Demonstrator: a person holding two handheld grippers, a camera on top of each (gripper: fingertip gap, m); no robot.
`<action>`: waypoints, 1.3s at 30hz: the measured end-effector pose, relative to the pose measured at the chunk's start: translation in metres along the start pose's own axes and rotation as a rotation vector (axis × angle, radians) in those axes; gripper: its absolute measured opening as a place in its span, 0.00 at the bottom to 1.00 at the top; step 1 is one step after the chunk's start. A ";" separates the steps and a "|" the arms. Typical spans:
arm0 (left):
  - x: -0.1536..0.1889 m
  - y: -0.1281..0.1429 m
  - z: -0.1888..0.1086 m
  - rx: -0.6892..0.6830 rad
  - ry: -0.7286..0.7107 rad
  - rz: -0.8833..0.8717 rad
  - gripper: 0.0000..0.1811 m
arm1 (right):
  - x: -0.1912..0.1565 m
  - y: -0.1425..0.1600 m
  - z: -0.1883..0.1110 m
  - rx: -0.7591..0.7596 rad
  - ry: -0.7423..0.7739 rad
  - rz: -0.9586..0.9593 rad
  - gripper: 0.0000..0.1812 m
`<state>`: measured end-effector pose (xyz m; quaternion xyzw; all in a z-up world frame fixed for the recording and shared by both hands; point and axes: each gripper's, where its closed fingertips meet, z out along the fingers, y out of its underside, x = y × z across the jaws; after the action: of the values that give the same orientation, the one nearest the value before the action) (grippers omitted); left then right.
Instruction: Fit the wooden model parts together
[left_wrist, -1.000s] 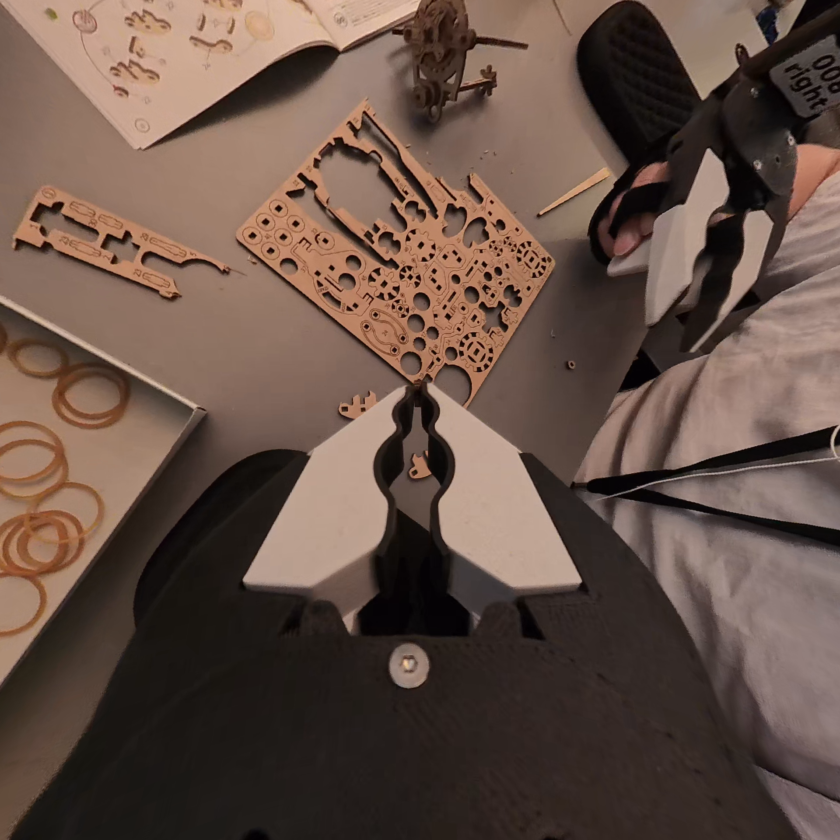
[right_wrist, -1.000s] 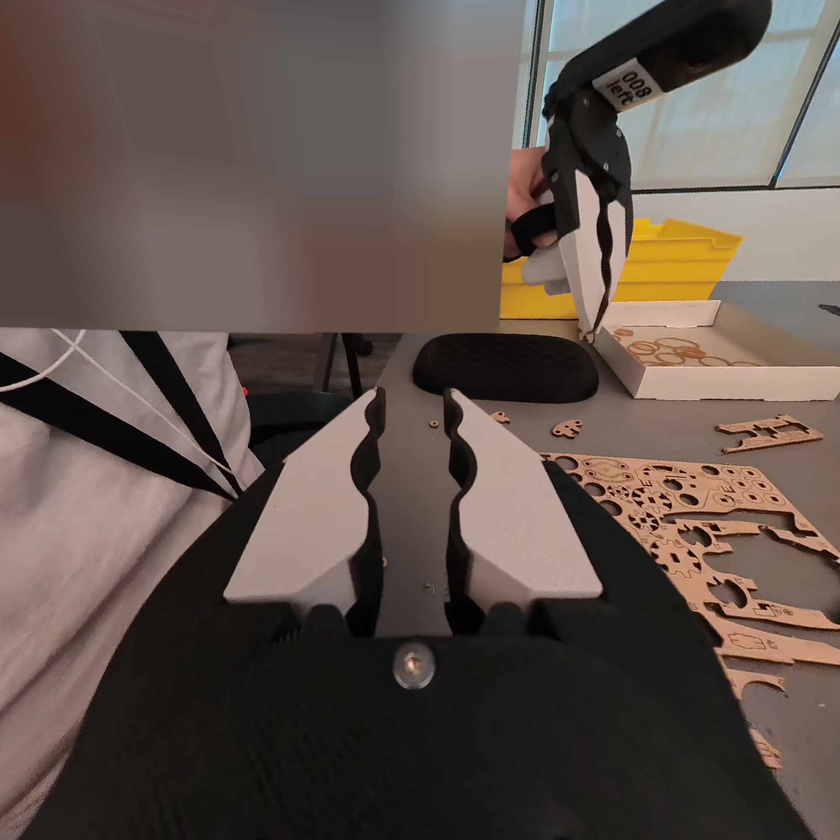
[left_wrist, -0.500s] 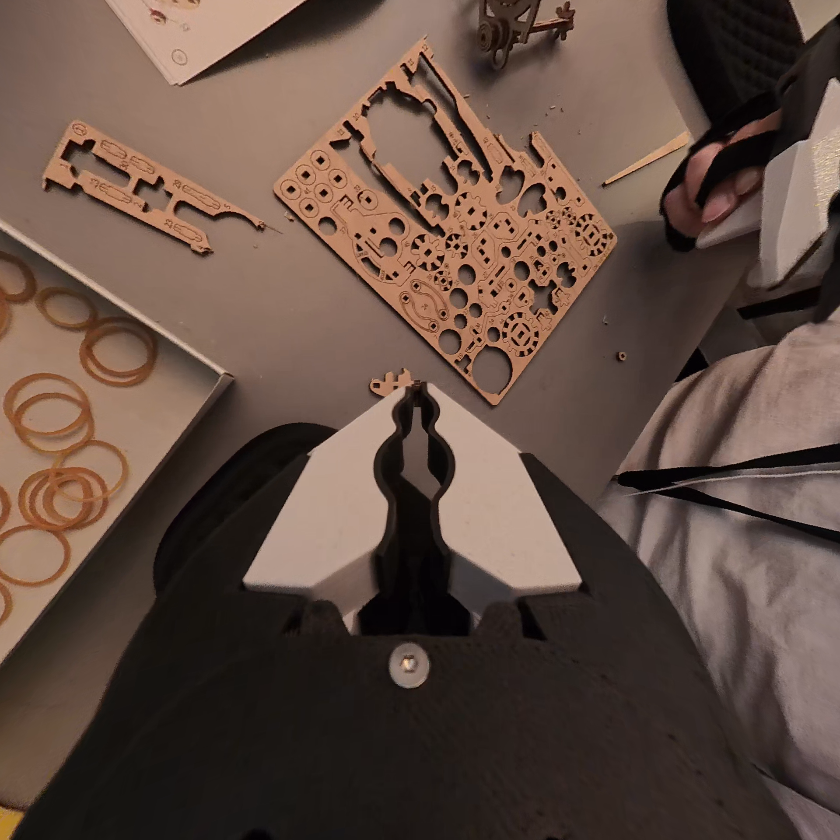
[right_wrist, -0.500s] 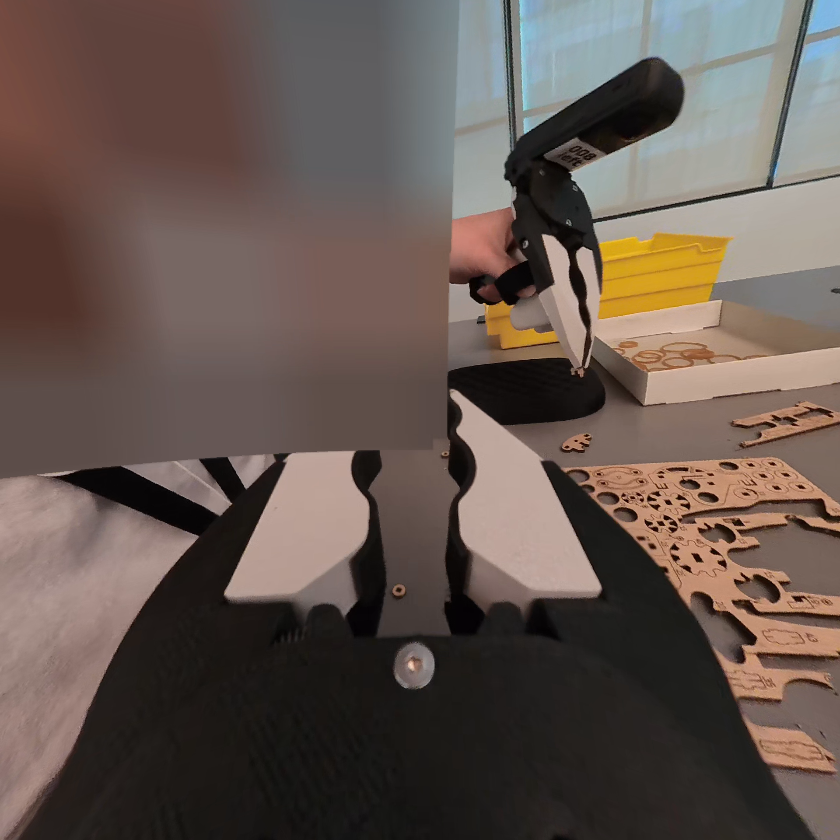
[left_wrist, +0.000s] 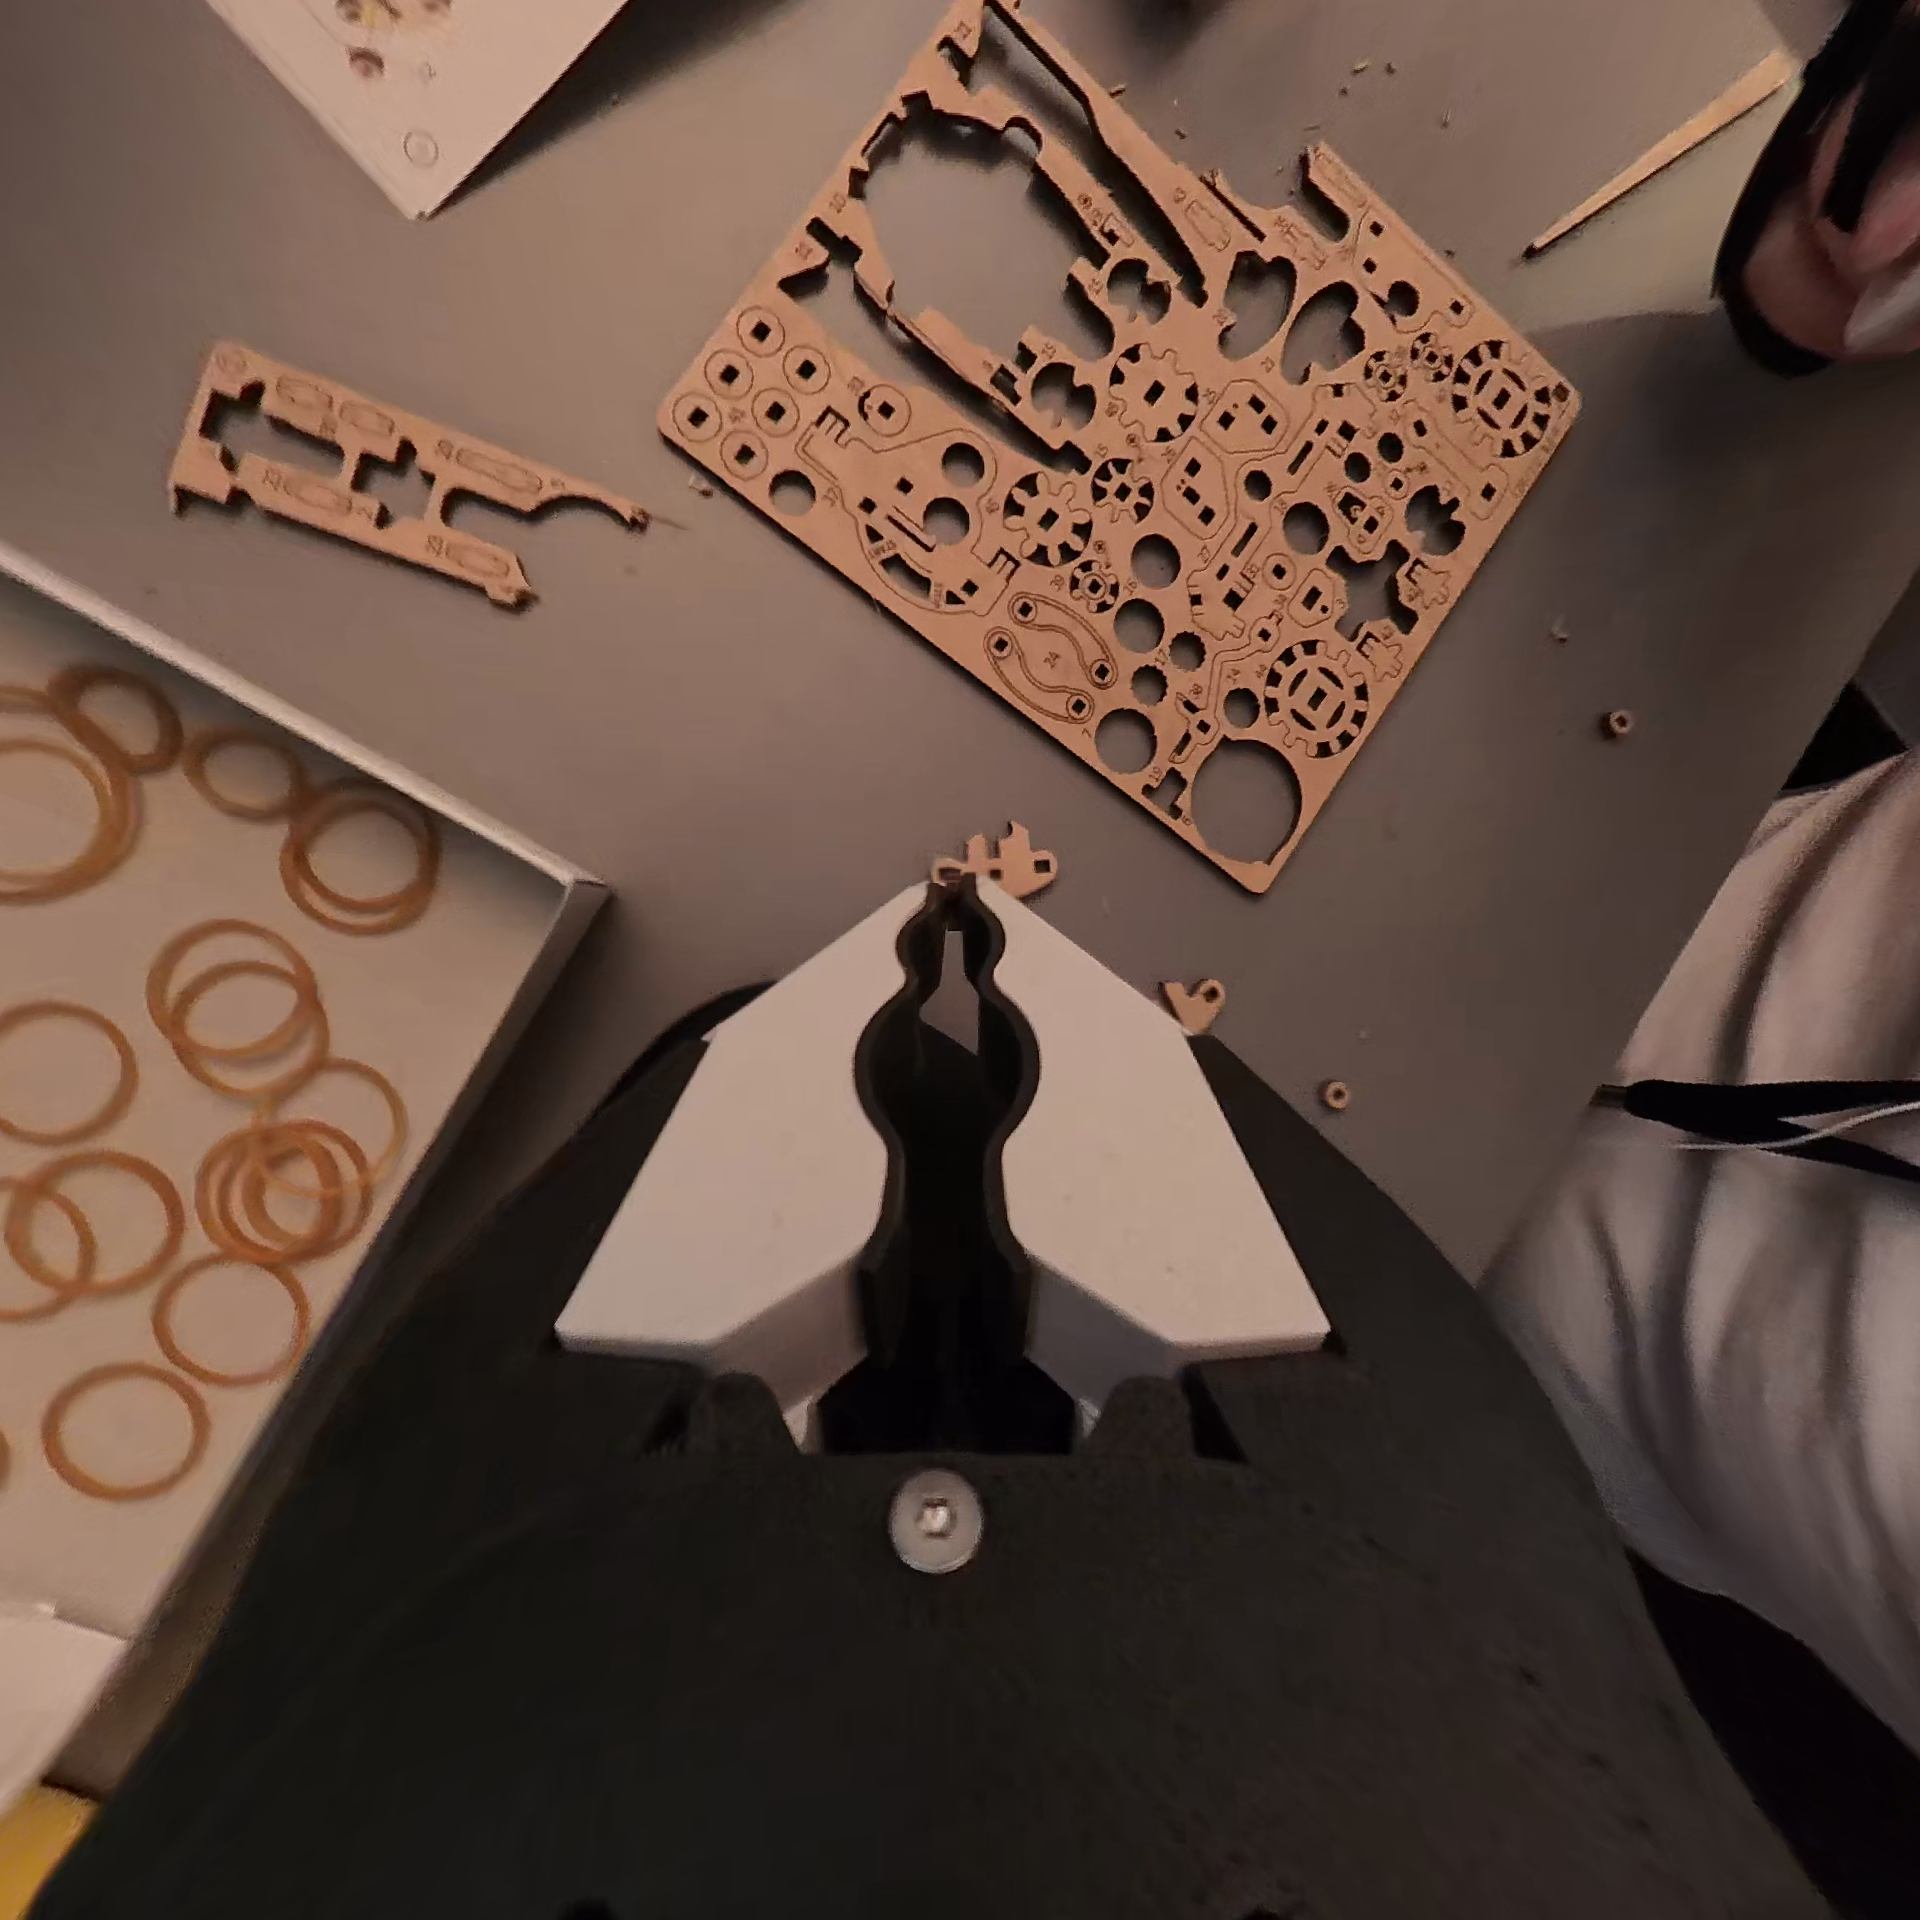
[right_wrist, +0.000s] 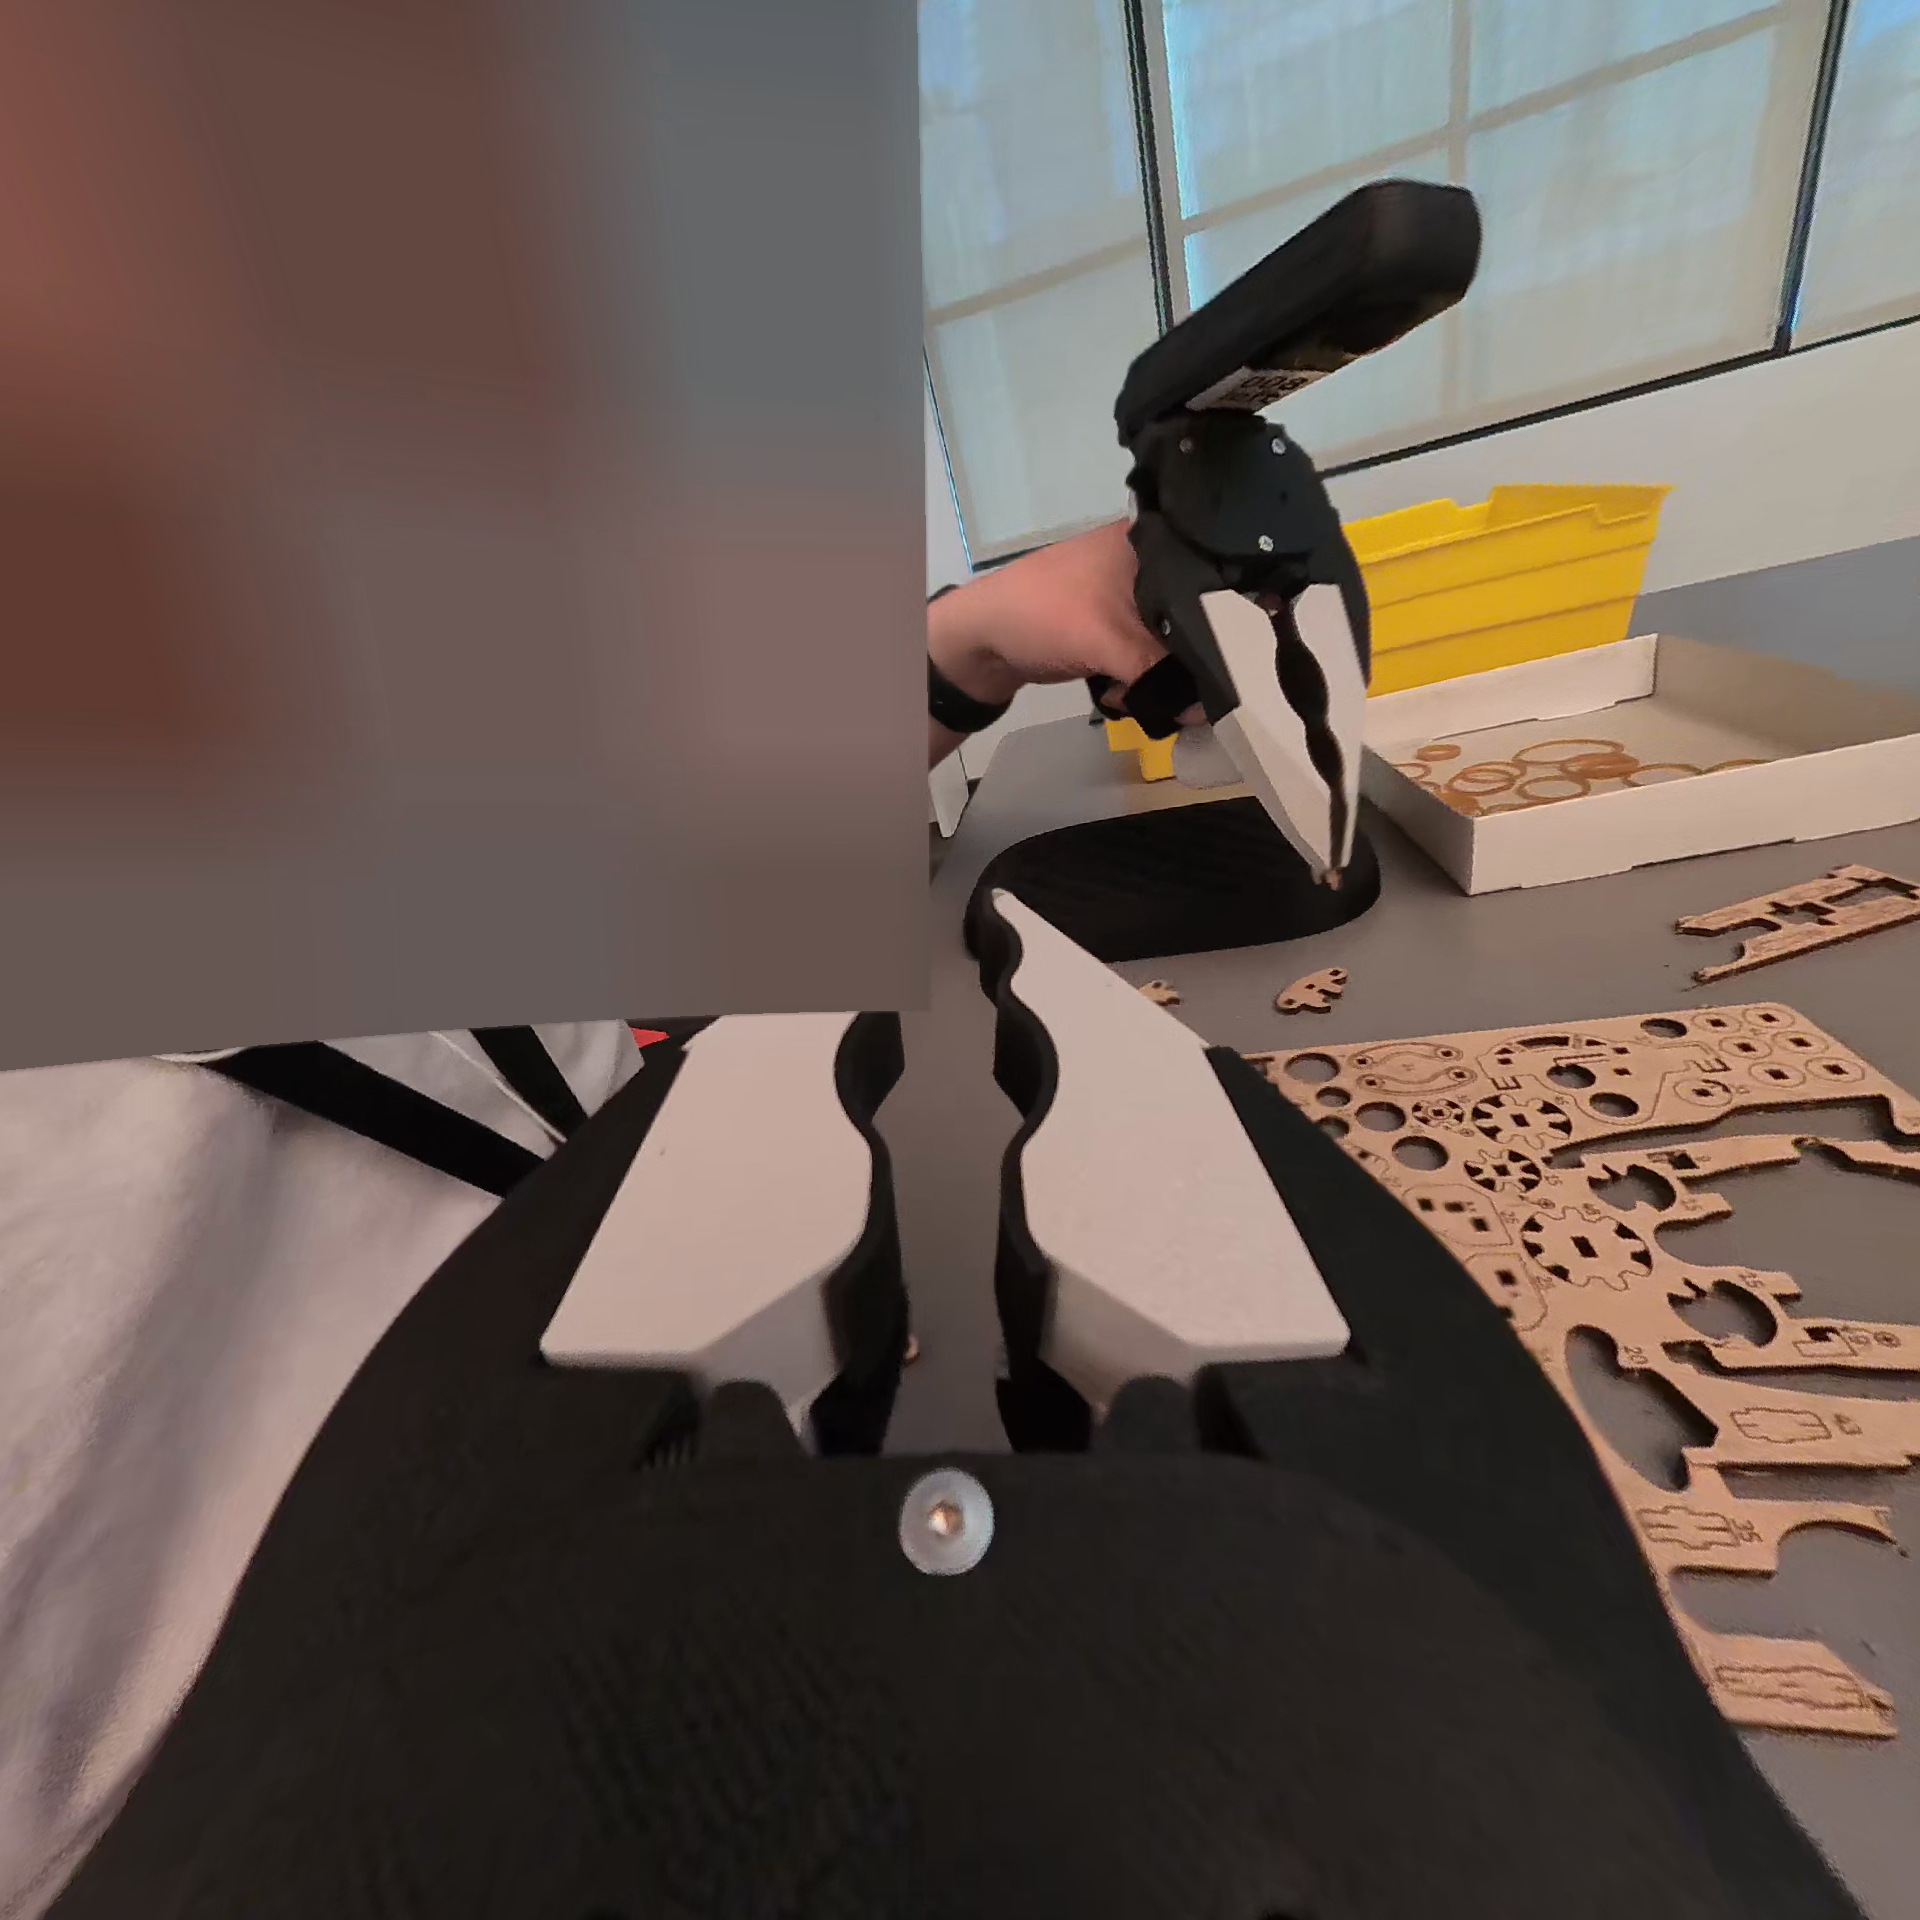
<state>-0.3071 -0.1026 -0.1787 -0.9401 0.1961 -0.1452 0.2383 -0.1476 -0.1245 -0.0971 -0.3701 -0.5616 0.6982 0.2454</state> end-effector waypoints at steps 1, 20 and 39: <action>-0.004 -0.002 0.003 0.006 -0.002 0.019 0.01 | 0.003 0.000 0.001 0.001 0.004 -0.008 0.04; 0.002 0.010 0.031 0.038 0.142 -0.060 0.01 | 0.017 0.005 0.004 -0.037 0.044 -0.072 0.02; -0.005 -0.107 -0.028 0.489 0.113 -0.052 0.01 | -0.001 0.025 0.018 -0.100 0.015 -0.072 0.02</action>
<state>-0.2896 -0.0254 -0.1019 -0.8496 0.1439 -0.2467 0.4434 -0.1594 -0.1420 -0.1196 -0.3667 -0.6068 0.6572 0.2558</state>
